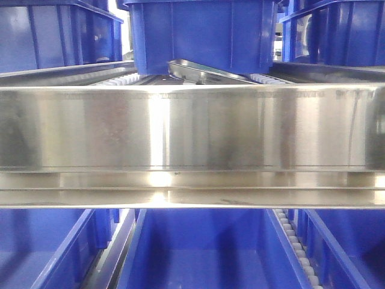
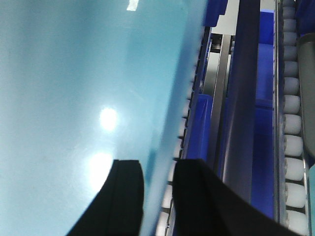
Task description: Move two blue bins to right shelf middle
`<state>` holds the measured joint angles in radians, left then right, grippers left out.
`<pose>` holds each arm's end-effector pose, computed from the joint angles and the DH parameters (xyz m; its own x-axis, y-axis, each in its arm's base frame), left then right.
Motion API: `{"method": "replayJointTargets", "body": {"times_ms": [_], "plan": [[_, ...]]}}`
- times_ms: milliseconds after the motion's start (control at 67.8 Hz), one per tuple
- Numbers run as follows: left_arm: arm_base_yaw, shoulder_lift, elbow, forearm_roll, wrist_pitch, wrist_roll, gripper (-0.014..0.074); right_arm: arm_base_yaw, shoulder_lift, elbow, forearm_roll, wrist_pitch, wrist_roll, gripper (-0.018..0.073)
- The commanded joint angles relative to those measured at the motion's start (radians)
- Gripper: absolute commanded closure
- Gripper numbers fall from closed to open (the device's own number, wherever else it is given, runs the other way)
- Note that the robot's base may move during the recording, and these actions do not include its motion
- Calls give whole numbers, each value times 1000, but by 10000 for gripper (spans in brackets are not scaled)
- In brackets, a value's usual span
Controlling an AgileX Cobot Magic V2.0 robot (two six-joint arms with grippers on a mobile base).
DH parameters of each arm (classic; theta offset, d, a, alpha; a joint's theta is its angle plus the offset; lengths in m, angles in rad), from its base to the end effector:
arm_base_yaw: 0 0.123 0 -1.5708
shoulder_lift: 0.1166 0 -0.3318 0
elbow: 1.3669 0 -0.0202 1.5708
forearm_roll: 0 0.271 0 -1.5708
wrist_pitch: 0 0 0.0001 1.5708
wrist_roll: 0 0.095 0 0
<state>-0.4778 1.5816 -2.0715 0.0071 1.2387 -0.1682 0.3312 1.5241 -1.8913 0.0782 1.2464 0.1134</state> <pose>0.2961 -0.1526 0.5585 -0.6132 0.1316 -0.7789 0.3588 0.9248 -0.1262 0.3044 0.1121 0.5237 -0.7175 -0.1013 -0.6892 -0.2772 0.9492 0.1491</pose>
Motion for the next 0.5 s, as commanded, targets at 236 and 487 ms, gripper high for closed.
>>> {"method": "replayJointTargets", "body": {"times_ms": [236, 487], "plan": [[-5, -24, -19, -66, -18, 8, 707, -4, 1, -4, -51, -50, 19, 712], [-5, -24, -19, -66, -18, 8, 707, -4, 0, -4, -51, -66, 19, 712]]}}
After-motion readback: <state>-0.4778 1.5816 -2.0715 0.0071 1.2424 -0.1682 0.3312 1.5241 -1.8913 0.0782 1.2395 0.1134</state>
